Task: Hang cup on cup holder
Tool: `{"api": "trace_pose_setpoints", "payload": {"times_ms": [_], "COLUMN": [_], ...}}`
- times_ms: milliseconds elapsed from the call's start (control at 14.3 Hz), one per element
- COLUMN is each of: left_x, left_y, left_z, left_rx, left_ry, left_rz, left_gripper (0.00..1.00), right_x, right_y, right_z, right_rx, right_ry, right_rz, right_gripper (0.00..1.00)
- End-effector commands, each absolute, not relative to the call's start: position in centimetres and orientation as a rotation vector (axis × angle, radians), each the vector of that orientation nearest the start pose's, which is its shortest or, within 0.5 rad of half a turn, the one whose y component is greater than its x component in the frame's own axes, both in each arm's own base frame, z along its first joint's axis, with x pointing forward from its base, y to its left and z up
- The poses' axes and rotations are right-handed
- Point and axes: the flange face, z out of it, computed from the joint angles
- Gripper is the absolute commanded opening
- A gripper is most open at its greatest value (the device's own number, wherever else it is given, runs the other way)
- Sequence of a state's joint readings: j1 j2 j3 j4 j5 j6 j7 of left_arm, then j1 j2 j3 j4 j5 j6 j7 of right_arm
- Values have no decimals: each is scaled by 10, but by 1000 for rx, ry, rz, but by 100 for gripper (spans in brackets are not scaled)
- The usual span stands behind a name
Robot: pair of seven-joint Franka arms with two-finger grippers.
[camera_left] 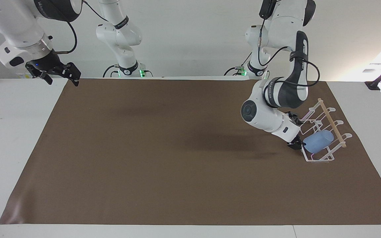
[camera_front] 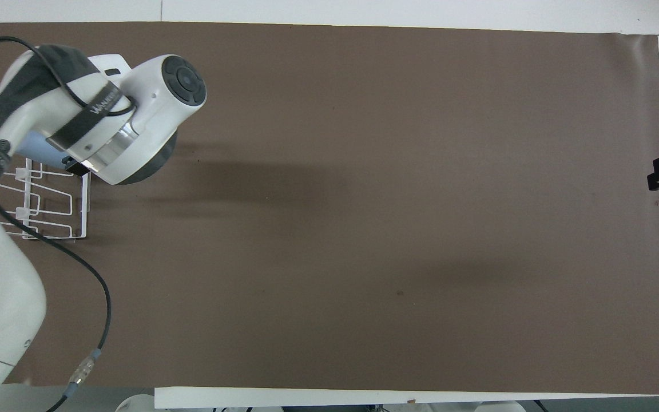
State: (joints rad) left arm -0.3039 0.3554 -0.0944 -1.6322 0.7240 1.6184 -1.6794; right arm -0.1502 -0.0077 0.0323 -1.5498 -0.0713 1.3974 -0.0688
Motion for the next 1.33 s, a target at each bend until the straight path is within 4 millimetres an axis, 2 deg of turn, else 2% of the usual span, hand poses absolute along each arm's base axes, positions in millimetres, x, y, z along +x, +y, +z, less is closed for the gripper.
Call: {"api": "trace_pose_setpoints", "payload": {"times_ms": [0, 70, 210, 419, 489, 629, 699, 769, 839, 978, 1048, 1258], "left_x": [598, 596, 595, 586, 582, 569, 565, 563, 562, 565, 565, 561], "left_y": [-155, -151, -131, -98, -88, -76, -71, -68, -64, -72, -72, -70], "left_z": [450, 459, 480, 529, 540, 576, 593, 602, 604, 608, 621, 624], "left_rx": [-2449, -2564, -2731, -2997, -3022, -3035, -3042, -3045, -3069, -3122, -3130, -3137], "left_ry": [-1052, -926, -772, -411, -290, 44, 178, 268, 263, 266, 255, 269], "left_rz": [-200, -98, 28, 140, 194, 310, 314, 322, 322, 307, 274, 304], "left_gripper": [100, 100, 100, 100, 100, 100, 100, 100, 100, 100, 100, 100], "right_x": [523, 523, 523, 523, 523, 523, 523, 523, 523, 523, 523, 523], "right_y": [-70, -70, -70, -70, -70, -70, -70, -70, -70, -70, -70, -70], "right_z": [624, 624, 624, 624, 624, 624, 624, 624, 624, 624, 624, 624], "right_rx": [-3189, -3189, -3189, -3189, -3189, -3189, -3189, -3189, -3189, -3189, -3189, -3189], "right_ry": [82, 82, 82, 82, 82, 82, 82, 82, 82, 82, 82, 82], "right_rz": [235, 235, 235, 235, 235, 235, 235, 235, 235, 235, 235, 235], "right_gripper": [99, 99, 99, 99, 99, 99, 99, 99, 99, 99, 99, 99]}}
